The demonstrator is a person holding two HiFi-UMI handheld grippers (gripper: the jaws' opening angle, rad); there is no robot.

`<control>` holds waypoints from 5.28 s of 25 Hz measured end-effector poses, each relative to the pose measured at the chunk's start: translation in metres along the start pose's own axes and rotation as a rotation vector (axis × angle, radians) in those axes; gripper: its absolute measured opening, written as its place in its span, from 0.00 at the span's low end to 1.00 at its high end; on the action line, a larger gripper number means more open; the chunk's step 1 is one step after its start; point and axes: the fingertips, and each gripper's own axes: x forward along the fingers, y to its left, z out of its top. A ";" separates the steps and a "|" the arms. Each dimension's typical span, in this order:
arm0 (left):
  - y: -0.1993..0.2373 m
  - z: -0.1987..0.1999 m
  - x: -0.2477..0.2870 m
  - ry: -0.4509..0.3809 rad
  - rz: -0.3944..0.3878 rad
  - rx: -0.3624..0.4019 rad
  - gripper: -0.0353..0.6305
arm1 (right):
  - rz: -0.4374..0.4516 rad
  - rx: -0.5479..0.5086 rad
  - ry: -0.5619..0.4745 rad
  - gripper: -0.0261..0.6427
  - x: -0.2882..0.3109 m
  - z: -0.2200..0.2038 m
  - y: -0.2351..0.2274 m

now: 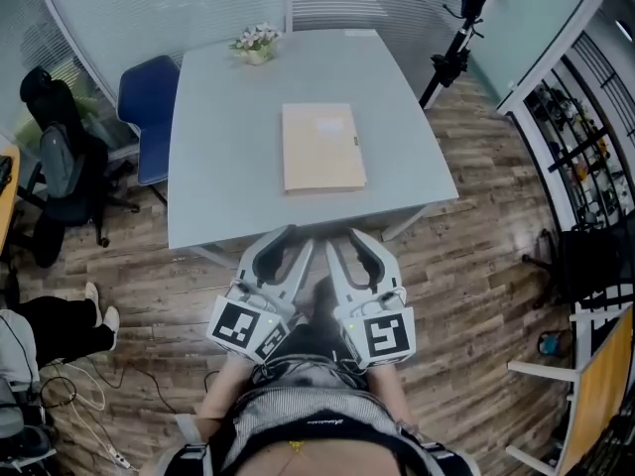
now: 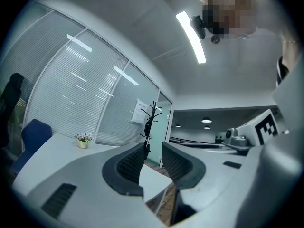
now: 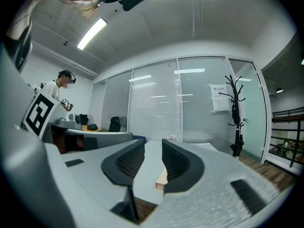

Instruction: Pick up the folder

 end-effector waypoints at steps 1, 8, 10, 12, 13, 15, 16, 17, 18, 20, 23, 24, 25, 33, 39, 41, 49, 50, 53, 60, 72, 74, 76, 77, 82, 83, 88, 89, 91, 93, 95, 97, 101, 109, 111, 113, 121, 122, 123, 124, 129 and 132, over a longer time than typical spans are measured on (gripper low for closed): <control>0.002 0.000 0.003 -0.001 0.003 0.000 0.20 | 0.003 0.000 0.000 0.21 0.003 0.000 -0.002; 0.018 0.000 0.038 0.001 0.028 0.004 0.20 | 0.026 0.017 0.008 0.21 0.032 0.000 -0.028; 0.025 0.000 0.049 0.004 0.032 0.006 0.20 | 0.033 0.003 -0.008 0.21 0.045 0.001 -0.036; 0.034 0.002 0.061 0.006 0.038 0.008 0.20 | 0.048 0.000 -0.012 0.21 0.059 0.003 -0.042; 0.038 0.003 0.068 0.006 0.042 0.008 0.20 | 0.058 0.002 -0.013 0.21 0.066 0.004 -0.046; 0.045 0.005 0.083 0.007 0.048 0.007 0.20 | 0.074 0.005 -0.014 0.21 0.080 0.006 -0.055; 0.049 0.005 0.091 0.008 0.050 0.008 0.20 | 0.078 0.006 -0.015 0.21 0.086 0.007 -0.060; 0.052 0.005 0.099 0.010 0.052 0.007 0.20 | 0.082 0.007 -0.015 0.21 0.092 0.008 -0.066; 0.055 0.005 0.106 0.011 0.053 0.007 0.20 | 0.086 0.011 -0.013 0.21 0.098 0.008 -0.071; 0.061 0.006 0.120 0.014 0.055 0.007 0.20 | 0.095 0.029 0.001 0.21 0.109 0.009 -0.079; 0.066 0.008 0.140 0.017 0.061 0.004 0.20 | 0.111 0.035 0.013 0.21 0.123 0.011 -0.092; 0.067 0.008 0.147 0.018 0.064 0.003 0.20 | 0.117 0.033 0.013 0.21 0.127 0.011 -0.097; 0.068 0.009 0.153 0.019 0.068 0.003 0.20 | 0.123 0.032 0.013 0.21 0.131 0.011 -0.103; 0.075 0.010 0.204 0.016 0.102 -0.007 0.20 | 0.151 0.040 0.020 0.21 0.155 0.009 -0.148; 0.071 0.005 0.236 0.015 0.109 -0.006 0.20 | 0.166 0.027 0.001 0.21 0.167 0.004 -0.181; 0.072 0.003 0.243 0.011 0.117 -0.004 0.20 | 0.173 0.029 0.000 0.21 0.171 0.004 -0.187; 0.083 0.004 0.257 -0.003 0.151 -0.010 0.20 | 0.189 0.014 -0.002 0.21 0.186 0.003 -0.202; 0.084 0.005 0.258 -0.007 0.155 -0.009 0.20 | 0.192 0.015 0.000 0.21 0.188 0.003 -0.202; 0.090 0.008 0.260 -0.009 0.161 -0.009 0.20 | 0.195 0.010 0.000 0.21 0.193 0.005 -0.204; 0.112 0.016 0.264 -0.009 0.147 -0.007 0.20 | 0.163 0.025 -0.007 0.21 0.212 0.008 -0.203; 0.163 0.021 0.273 0.022 0.084 -0.023 0.20 | 0.100 0.036 0.040 0.22 0.257 0.003 -0.191; 0.170 0.021 0.275 0.027 0.073 -0.029 0.20 | 0.089 0.038 0.045 0.22 0.264 0.002 -0.189; 0.177 0.020 0.277 0.034 0.062 -0.033 0.20 | 0.080 0.035 0.051 0.22 0.271 0.002 -0.187; 0.181 0.020 0.278 0.037 0.057 -0.035 0.20 | 0.076 0.033 0.055 0.22 0.274 0.001 -0.186; 0.198 0.020 0.280 0.043 0.032 -0.053 0.20 | 0.059 0.027 0.068 0.22 0.292 -0.001 -0.179; 0.202 0.020 0.280 0.047 0.028 -0.056 0.20 | 0.056 0.026 0.073 0.22 0.295 -0.002 -0.177; 0.218 0.014 0.282 0.071 0.006 -0.065 0.20 | 0.038 0.033 0.097 0.22 0.309 -0.009 -0.170; 0.221 0.014 0.282 0.074 0.001 -0.068 0.20 | 0.035 0.033 0.101 0.22 0.312 -0.010 -0.169; 0.226 0.013 0.283 0.078 -0.008 -0.076 0.20 | 0.030 0.032 0.107 0.22 0.317 -0.011 -0.166; 0.230 0.010 0.284 0.080 -0.018 -0.082 0.20 | 0.022 0.029 0.114 0.22 0.322 -0.013 -0.165; 0.234 0.005 0.285 0.080 -0.028 -0.086 0.20 | 0.014 0.025 0.120 0.22 0.325 -0.017 -0.166; 0.238 0.002 0.285 0.093 -0.022 -0.099 0.20 | 0.011 0.022 0.128 0.22 0.327 -0.022 -0.165; 0.243 -0.004 0.286 0.112 -0.001 -0.111 0.20 | 0.018 0.027 0.138 0.22 0.328 -0.028 -0.168; 0.238 -0.008 0.296 0.085 0.055 -0.097 0.20 | 0.076 0.030 0.139 0.22 0.326 -0.025 -0.185; 0.235 -0.007 0.299 0.085 0.080 -0.095 0.20 | 0.090 0.029 0.133 0.22 0.324 -0.022 -0.191; 0.233 -0.007 0.301 0.079 0.097 -0.091 0.20 | 0.101 0.028 0.126 0.22 0.322 -0.021 -0.197; 0.223 -0.006 0.309 0.094 0.158 -0.082 0.20 | 0.141 0.032 0.117 0.22 0.316 -0.023 -0.212; 0.223 -0.007 0.309 0.096 0.162 -0.081 0.20 | 0.142 0.033 0.120 0.22 0.316 -0.025 -0.214; 0.222 -0.008 0.310 0.098 0.166 -0.081 0.20 | 0.144 0.035 0.121 0.22 0.315 -0.026 -0.216; 0.222 -0.010 0.311 0.100 0.169 -0.081 0.20 | 0.145 0.038 0.121 0.22 0.314 -0.027 -0.217; 0.222 -0.018 0.312 0.101 0.171 -0.075 0.20 | 0.150 0.044 0.135 0.22 0.314 -0.035 -0.221; 0.223 -0.027 0.312 0.098 0.171 -0.067 0.20 | 0.155 0.044 0.158 0.22 0.315 -0.044 -0.222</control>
